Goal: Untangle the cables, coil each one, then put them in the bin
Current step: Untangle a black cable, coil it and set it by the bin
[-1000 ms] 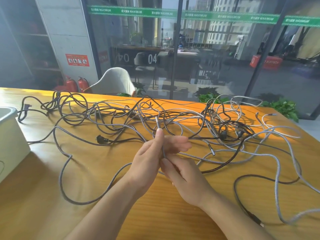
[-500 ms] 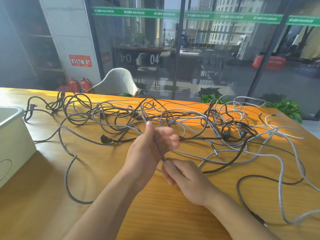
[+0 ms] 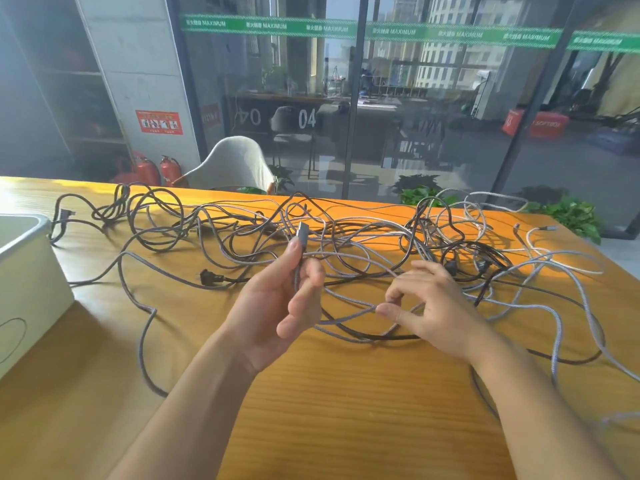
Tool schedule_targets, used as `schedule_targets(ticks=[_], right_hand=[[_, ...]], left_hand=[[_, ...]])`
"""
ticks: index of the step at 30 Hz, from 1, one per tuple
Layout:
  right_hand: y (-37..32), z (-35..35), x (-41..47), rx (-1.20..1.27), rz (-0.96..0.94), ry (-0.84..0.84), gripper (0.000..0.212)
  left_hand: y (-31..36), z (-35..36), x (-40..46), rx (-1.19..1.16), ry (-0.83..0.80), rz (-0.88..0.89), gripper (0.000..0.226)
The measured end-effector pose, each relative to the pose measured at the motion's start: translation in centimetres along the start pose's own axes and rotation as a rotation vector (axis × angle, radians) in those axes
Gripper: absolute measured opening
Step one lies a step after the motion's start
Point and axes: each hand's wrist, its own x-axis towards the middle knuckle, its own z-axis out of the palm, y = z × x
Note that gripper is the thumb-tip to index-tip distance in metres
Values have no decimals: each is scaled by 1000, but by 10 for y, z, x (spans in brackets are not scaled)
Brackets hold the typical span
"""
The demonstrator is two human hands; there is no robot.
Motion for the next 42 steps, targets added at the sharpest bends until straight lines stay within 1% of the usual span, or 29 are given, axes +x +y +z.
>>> schedule_targets(ticks=[5, 8, 11, 12, 16, 20, 23, 26, 29, 32, 35, 38, 42], right_hand=[[-4, -7, 0, -120, -129, 139, 35], [-4, -3, 0, -159, -174, 280, 41], [-13, 1, 1, -139, -140, 468, 48], [-20, 4, 2, -122, -109, 504, 50], [-46, 14, 0, 54, 21, 495, 49], [-65, 17, -4, 291, 116, 455, 40], [-79, 17, -6, 478, 167, 336, 36], [-85, 17, -8, 636, 166, 216, 30], [-87, 22, -10, 624, 130, 172, 24], [-92, 30, -11, 605, 130, 139, 19], [-94, 34, -9, 552, 106, 156, 14], [-93, 34, -10, 511, 75, 159, 18], [-81, 34, -10, 339, -18, 86, 31]], left_hand=[[-2, -1, 1, 145, -35, -78, 64], [-6, -2, 3, 286, -20, -105, 65], [-13, -1, 6, 437, -1, -74, 63], [-15, -1, 7, 484, 3, -68, 63], [-25, 2, 9, 681, 19, -73, 64], [-38, 2, 13, 820, 95, -36, 60], [-46, 1, 16, 921, 155, 26, 53], [-48, 0, 16, 913, 201, 88, 53], [-50, 2, 17, 849, 213, 141, 58], [-50, 5, 16, 770, 234, 172, 57], [-51, 5, 16, 750, 236, 193, 58], [-51, 6, 17, 663, 281, 217, 53], [-40, 3, 19, 371, 353, 229, 53]])
